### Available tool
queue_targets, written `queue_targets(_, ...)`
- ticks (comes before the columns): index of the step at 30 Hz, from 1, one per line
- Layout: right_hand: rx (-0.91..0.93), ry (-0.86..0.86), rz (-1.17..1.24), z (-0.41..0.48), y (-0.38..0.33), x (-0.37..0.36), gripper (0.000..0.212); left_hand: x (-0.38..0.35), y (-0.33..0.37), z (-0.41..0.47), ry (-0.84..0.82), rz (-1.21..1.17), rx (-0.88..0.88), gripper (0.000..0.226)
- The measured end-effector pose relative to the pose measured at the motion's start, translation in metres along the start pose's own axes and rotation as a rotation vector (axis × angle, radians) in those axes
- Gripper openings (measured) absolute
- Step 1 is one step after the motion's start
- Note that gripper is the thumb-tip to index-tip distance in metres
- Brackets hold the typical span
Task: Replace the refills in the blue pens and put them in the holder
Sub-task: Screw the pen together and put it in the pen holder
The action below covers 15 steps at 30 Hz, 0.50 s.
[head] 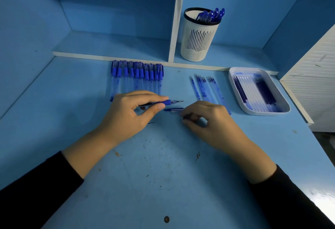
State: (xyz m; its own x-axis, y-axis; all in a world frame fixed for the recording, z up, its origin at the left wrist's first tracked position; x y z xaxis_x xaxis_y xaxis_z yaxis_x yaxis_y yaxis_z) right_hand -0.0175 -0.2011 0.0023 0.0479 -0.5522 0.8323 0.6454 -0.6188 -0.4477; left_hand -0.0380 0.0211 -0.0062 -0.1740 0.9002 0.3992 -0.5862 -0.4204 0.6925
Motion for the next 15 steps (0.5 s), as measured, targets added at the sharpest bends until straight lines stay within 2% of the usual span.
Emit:
queue_targets(3,-0.015,0.046,0.016,0.0016,0.0006,-0.0016,0.013,-0.0018,0.0003,-0.0002,-0.019,0.006,-0.002,0.019)
queue_targets(9,-0.299,0.246,0.561,0.0037,-0.0047,0.0069,0.01,-0.0011,0.0,0.0003,-0.005,-0.006,-0.004,0.019)
queue_targets(15,-0.28,0.274,0.637,0.0028,-0.0089,0.0067,0.012,-0.0014,0.0003,0.0002,-0.014,-0.013,-0.009,0.018)
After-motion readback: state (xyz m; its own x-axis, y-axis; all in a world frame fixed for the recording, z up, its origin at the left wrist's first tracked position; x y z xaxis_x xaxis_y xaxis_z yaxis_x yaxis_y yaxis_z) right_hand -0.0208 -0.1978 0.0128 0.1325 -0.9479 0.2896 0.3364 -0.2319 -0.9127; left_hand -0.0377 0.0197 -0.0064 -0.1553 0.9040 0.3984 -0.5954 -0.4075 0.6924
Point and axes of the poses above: each hand's wrist, its own z-axis towards the middle knuckle, its own x-axis out of the back of the hand, y = z × x, the point moved 1 cm from there along z, towards the middle knuckle, and after that the axes turned 9 degrees about -z, right-handed, at the moved point
